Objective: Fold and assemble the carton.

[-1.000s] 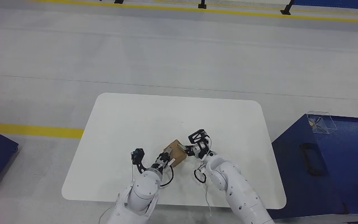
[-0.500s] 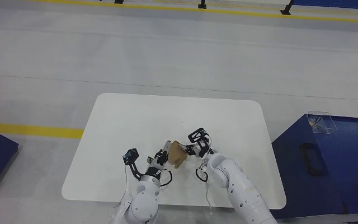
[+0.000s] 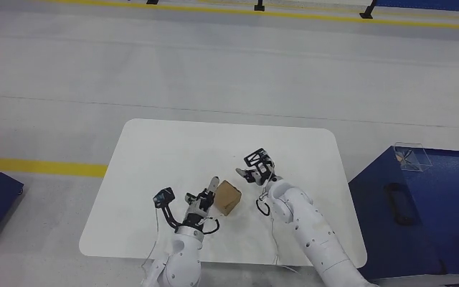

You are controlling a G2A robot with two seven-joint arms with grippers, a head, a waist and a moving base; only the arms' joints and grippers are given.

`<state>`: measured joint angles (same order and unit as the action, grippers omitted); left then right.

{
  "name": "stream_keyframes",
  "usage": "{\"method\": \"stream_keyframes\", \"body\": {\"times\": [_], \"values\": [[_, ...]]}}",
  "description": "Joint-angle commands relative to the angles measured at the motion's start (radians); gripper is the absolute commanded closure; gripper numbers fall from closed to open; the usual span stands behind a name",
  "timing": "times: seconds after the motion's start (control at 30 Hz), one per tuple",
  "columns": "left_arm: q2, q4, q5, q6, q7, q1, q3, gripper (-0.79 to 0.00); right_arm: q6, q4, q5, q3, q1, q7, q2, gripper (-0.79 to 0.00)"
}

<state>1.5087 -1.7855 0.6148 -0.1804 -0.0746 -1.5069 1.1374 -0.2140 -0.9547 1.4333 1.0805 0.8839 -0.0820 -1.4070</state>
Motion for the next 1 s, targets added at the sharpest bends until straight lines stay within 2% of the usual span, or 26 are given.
{"method": "stream_keyframes", "body": {"times": [0.0,0.13,0.3,0.4,0.47,0.57,0.63,0.77,0.97], "values": [[-0.014,-0.007,0.142,0.072,0.064,-0.001,0.004,-0.785,-0.033,0.063,0.025,-0.031,-0.04,0.007,-0.007,-0.785],[-0.045,0.001,0.446,0.18,0.123,-0.009,0.03,-0.785,-0.128,0.143,0.076,-0.091,-0.083,0.036,-0.019,-0.785],[-0.075,0.022,0.628,0.324,0.23,-0.016,0.086,-0.785,-0.21,0.178,0.129,-0.138,-0.1,0.072,-0.025,-0.785],[-0.088,0.045,0.757,0.369,0.218,-0.014,0.102,-0.785,-0.246,0.182,0.134,-0.153,-0.097,0.109,-0.027,-0.785],[-0.094,0.068,0.798,0.397,0.223,-0.012,0.105,-0.785,-0.214,0.178,0.114,-0.141,-0.093,0.138,-0.027,-0.785],[-0.1,0.1,0.918,0.378,0.208,0.002,0.099,-0.785,-0.178,0.163,0.058,-0.115,-0.08,0.167,-0.028,-0.785],[-0.1,0.117,0.939,0.384,0.205,0.013,0.077,-0.785,-0.148,0.15,0.012,-0.091,-0.07,0.166,-0.028,-0.785],[-0.102,0.158,1.005,0.387,0.218,0.036,0.047,-0.785,-0.148,0.15,0.012,-0.091,-0.07,0.166,-0.028,-0.785],[-0.098,0.208,0.987,0.401,0.253,0.077,0.014,-0.785,-0.148,0.15,0.012,-0.091,-0.07,0.166,-0.028,-0.785]]}}
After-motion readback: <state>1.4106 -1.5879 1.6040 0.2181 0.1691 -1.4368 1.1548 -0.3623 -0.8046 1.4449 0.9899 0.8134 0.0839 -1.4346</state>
